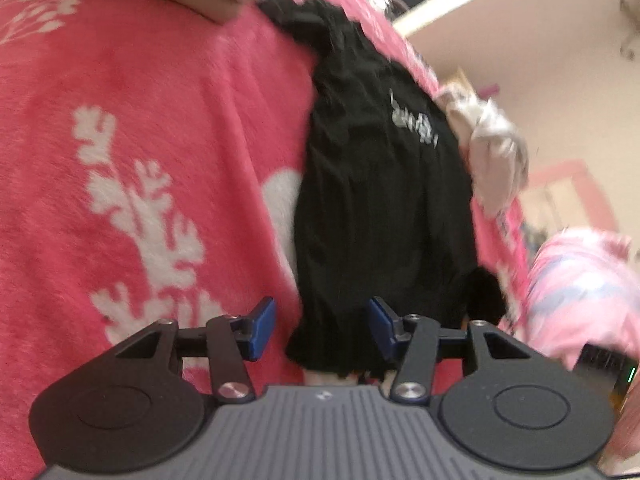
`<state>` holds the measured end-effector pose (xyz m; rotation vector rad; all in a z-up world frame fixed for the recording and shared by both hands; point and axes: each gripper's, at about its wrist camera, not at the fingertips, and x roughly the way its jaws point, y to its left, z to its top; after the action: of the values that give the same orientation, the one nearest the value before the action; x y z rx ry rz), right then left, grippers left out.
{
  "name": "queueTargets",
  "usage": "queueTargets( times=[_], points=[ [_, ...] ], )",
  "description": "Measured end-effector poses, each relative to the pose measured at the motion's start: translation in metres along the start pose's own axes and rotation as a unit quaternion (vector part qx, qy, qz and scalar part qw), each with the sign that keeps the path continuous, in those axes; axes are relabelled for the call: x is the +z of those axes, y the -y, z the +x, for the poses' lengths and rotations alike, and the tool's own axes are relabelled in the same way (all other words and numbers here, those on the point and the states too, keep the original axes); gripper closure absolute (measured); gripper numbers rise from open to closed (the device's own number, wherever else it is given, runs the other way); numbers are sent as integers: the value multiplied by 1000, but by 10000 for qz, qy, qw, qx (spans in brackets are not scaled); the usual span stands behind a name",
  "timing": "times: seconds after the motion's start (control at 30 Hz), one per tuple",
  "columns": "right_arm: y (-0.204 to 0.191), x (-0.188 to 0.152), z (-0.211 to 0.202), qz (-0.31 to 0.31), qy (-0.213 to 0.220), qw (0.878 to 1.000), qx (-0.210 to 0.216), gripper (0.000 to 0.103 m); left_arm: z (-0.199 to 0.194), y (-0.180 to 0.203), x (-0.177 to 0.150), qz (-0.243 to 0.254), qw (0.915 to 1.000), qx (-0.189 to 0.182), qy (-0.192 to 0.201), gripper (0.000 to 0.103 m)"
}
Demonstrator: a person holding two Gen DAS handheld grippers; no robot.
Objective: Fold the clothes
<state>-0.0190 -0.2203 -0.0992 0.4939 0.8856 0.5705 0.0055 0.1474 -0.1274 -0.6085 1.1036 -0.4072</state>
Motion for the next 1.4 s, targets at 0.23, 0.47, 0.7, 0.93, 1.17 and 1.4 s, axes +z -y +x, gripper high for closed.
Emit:
queueTargets(
  times=[0.23, 0.47, 0.7, 0.93, 1.17, 1.4],
  points=[
    [119, -20, -81, 3136, 1743, 9300, -797, 53, -3, 19, -16, 613, 9958, 668, 143, 97],
    [148, -35, -78, 3992, 1743, 8978, -655, 53, -55, -4, 1, 160, 9889, 1084, 999, 97],
    [132, -1, -53, 3119, 1195, 9374, -987, 52, -42, -26, 4, -186, 9857, 1427, 875, 97],
    [105, 4, -50, 2169, 778, 9526, -1986, 98, -40, -29, 8, -191, 9856, 1443, 860, 97],
    [122, -24, -100, 2835, 1186, 9257, -2205, 95, -35, -31, 10, -215, 9865, 1425, 775, 96],
    [93, 1, -67, 2135, 1000, 9544, -1830, 53, -35, -29, 9, -156, 9858, 1462, 809, 96]
  ],
)
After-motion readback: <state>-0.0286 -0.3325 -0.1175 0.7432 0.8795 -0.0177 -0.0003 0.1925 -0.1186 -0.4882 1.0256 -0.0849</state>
